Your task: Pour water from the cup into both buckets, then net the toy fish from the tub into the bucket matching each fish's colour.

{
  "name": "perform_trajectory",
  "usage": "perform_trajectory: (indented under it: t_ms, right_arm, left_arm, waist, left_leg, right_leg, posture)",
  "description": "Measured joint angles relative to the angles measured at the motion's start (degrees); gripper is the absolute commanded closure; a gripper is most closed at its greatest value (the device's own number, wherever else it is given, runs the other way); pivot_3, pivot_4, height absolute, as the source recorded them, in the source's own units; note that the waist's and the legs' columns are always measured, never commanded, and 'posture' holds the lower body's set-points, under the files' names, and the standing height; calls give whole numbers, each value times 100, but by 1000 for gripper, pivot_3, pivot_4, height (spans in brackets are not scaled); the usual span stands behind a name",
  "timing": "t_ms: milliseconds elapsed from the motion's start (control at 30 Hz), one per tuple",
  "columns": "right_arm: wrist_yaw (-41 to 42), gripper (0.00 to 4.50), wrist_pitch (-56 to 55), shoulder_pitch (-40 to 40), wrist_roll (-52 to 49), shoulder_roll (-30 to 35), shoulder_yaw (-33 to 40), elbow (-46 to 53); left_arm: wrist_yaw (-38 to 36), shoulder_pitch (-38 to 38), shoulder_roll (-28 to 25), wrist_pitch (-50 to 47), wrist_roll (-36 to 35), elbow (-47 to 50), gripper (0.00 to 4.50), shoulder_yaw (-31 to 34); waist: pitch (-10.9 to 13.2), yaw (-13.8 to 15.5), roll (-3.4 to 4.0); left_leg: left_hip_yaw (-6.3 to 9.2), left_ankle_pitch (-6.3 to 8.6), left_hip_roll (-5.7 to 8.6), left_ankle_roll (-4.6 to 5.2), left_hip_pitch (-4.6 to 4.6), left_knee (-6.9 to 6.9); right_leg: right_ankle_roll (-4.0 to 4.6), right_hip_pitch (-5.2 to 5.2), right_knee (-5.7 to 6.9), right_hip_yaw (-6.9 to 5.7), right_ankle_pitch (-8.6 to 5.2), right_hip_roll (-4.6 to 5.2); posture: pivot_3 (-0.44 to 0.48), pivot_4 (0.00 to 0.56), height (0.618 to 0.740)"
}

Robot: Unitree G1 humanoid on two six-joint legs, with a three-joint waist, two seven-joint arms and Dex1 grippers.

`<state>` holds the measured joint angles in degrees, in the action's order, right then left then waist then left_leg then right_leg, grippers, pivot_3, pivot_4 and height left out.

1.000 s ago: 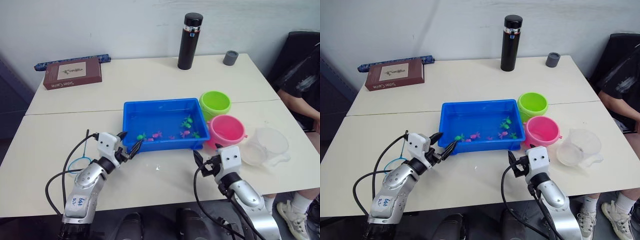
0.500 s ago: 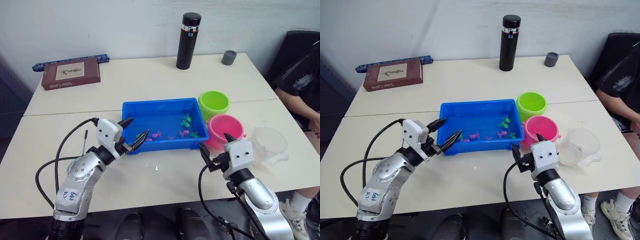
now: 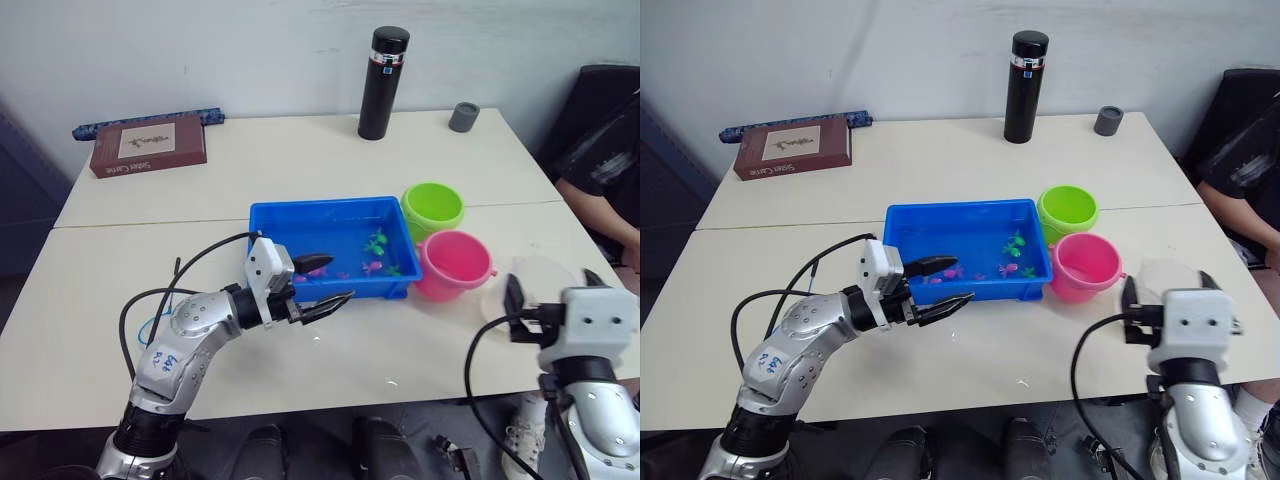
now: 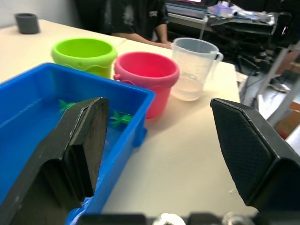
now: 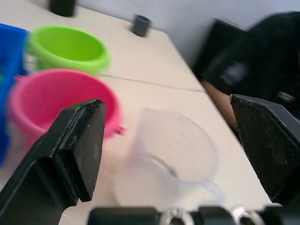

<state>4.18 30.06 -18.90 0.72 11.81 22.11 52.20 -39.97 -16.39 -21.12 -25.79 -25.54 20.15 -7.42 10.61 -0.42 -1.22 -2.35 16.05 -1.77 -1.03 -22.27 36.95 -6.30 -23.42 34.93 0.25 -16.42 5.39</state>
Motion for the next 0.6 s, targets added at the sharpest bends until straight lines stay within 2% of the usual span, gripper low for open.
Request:
perform_trajectory:
  t_ms: [167, 300, 433, 600]
  right_arm:
    - [-257, 0, -85, -378, 38, -470, 440, 46]
    - [-564, 0, -249, -741, 33, -1183, 473, 33]
    - [-817, 0, -421, -715, 24, -1632, 375, -250]
    - [-1140, 0, -555, -497, -159, -1785, 327, -866]
  left_arm:
    - [-205, -253, 150, 125, 15, -390, 744, -134]
    - [-355, -398, 321, 277, 81, -714, 744, -291]
    - [-397, -499, 393, 346, 131, -891, 744, -324]
    - [-394, -547, 452, 398, 155, -968, 744, -340]
  waist:
    - [0, 21, 1]
    - [0, 30, 1]
    - [0, 34, 1]
    - [0, 28, 0]
  left_leg:
    - [1, 0, -1, 0, -1, 1]
    - [6, 0, -2, 0, -4, -3]
    - [18, 0, -6, 0, -5, -11]
    - [22, 0, -4, 0, -6, -9]
  right_leg:
    - [10, 0, 1, -1, -6, -1]
    - [13, 1, 0, -5, -7, -2]
    - [17, -1, 0, -15, -9, -6]
    - [30, -1, -4, -9, -17, 1]
  posture:
    - [0, 150, 740]
    - [0, 150, 740]
    - [0, 150, 740]
    - [0, 150, 740]
